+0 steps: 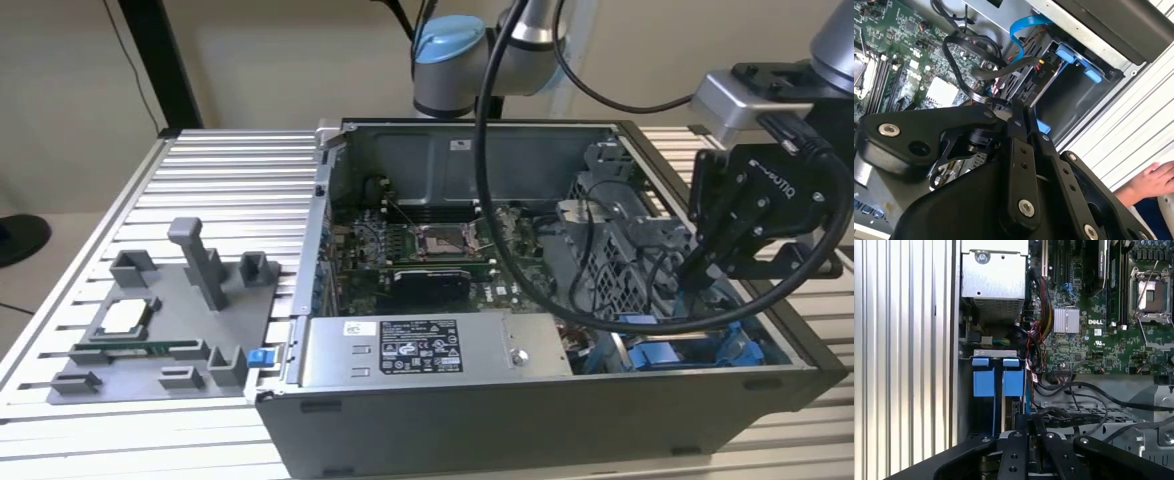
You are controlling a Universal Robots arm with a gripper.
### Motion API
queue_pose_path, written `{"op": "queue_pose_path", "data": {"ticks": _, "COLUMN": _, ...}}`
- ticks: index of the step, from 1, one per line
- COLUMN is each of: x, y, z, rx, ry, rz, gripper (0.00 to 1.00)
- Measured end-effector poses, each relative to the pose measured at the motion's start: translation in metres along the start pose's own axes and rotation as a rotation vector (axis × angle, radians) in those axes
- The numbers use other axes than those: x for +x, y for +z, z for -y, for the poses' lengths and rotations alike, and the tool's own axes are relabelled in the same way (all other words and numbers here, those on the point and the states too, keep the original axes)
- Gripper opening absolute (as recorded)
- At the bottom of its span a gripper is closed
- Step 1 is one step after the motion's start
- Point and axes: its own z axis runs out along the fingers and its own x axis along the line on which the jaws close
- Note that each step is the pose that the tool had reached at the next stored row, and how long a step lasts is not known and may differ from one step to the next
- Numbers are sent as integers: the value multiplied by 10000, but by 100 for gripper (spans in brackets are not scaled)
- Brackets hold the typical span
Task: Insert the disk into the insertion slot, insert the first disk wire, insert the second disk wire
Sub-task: 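Insert the second disk wire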
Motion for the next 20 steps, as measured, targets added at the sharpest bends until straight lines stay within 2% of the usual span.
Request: {"op": "queue_pose_path", "data": {"ticks": 20, "x": 7, "y": 114, "z": 7, "rx": 0, "ry": 0, "rz": -2, "gripper": 0}}
